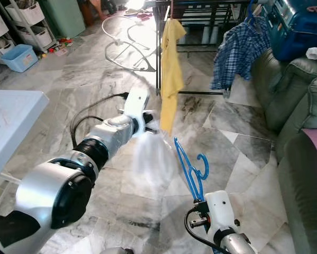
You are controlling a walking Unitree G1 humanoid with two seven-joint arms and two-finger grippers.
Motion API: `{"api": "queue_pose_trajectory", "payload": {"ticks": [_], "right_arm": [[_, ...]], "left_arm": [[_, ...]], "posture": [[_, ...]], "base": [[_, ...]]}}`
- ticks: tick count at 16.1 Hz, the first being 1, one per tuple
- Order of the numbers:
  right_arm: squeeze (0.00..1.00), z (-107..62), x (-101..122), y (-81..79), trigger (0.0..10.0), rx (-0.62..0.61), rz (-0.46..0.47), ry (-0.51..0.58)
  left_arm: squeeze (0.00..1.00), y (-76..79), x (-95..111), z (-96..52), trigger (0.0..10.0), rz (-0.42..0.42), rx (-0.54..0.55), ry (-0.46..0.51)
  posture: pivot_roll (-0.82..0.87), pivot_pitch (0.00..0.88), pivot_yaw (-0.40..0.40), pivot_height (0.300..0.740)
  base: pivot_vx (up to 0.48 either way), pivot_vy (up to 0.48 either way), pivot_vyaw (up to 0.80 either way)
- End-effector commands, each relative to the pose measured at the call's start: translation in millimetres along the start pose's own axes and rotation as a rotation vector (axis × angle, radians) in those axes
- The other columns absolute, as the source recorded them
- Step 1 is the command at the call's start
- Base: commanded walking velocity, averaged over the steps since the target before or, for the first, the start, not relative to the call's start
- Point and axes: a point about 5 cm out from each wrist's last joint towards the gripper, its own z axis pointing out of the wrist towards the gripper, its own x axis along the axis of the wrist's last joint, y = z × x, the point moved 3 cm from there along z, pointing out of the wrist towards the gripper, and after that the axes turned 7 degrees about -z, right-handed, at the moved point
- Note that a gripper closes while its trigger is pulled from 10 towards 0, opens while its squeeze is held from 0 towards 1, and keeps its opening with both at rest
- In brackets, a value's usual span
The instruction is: Hang hanger
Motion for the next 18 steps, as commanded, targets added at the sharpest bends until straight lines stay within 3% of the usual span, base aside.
{"api": "queue_pose_trajectory", "payload": {"ticks": [1,2,5,7,9,10,11,13,15,16,17,18], "right_arm": [[0.00,-1.6,-3.6,2.0,10.0,-0.015,0.002,-0.008],[0.00,-3.2,-5.7,3.6,10.0,-0.022,0.001,-0.014],[0.00,-6.5,-8.5,10.2,10.0,-0.037,-0.010,-0.025],[0.00,-10.2,-13.2,22.1,10.0,-0.081,-0.018,-0.045],[0.00,-11.2,-14.1,24.0,10.0,-0.087,-0.017,-0.049],[0.00,-12.7,-14.8,26.2,10.0,-0.094,-0.016,-0.050],[0.00,-14.0,-14.8,29.7,10.0,-0.105,-0.021,-0.047],[0.00,-16.5,-11.3,35.4,10.0,-0.120,-0.033,-0.028],[0.00,-19.9,-4.9,41.2,10.0,-0.133,-0.056,0.001],[0.00,-24.4,4.0,46.6,10.0,-0.134,-0.089,0.043],[0.00,-30.1,14.9,48.6,10.0,-0.086,-0.098,0.091],[0.00,-33.8,19.8,49.6,10.0,-0.057,-0.104,0.112]], "left_arm": [[0.00,8.1,22.1,-2.6,10.0,0.050,-0.098,0.081],[0.00,12.5,26.7,-6.5,10.0,0.252,-0.189,0.090],[0.00,19.1,21.8,-14.2,10.0,0.621,-0.336,0.060],[0.00,19.7,6.8,-25.5,10.0,1.042,-0.482,-0.020],[0.00,16.0,-0.1,-28.1,10.0,1.244,-0.492,-0.055],[0.00,13.4,-8.6,-32.1,10.0,1.458,-0.530,-0.078],[0.00,12.2,-11.8,-34.1,10.0,1.556,-0.551,-0.085],[0.00,11.4,-11.9,-34.3,10.0,1.532,-0.553,-0.090],[0.00,8.3,-13.3,-33.8,10.0,1.569,-0.522,-0.068],[0.00,6.9,-15.5,-34.3,10.0,1.623,-0.509,-0.035],[0.00,5.1,-19.0,-34.9,10.0,1.780,-0.500,0.005],[0.00,3.3,-23.9,-36.8,10.0,1.861,-0.524,0.010]], "posture": [[-0.01,0.117,0.109,0.740],[-0.01,0.116,0.106,0.740],[-0.01,0.118,0.103,0.740],[-0.01,0.121,0.098,0.740],[-0.01,0.123,0.096,0.740],[-0.01,0.127,0.097,0.740],[-0.01,0.129,0.098,0.740],[-0.02,0.134,0.099,0.740],[-0.04,0.141,0.096,0.740],[-0.04,0.145,0.096,0.740],[-0.04,0.149,0.096,0.740],[-0.05,0.151,0.097,0.740]], "base": [[0.000,0.000,0.00],[0.000,0.000,0.00],[0.000,0.000,0.00],[0.000,0.000,0.00],[0.000,0.000,0.00],[0.000,0.000,0.00],[0.000,0.000,0.00],[0.000,0.000,0.00],[0.000,0.000,0.00],[0.000,0.000,0.00],[0.000,0.000,0.00],[0.000,0.000,0.00]]}}
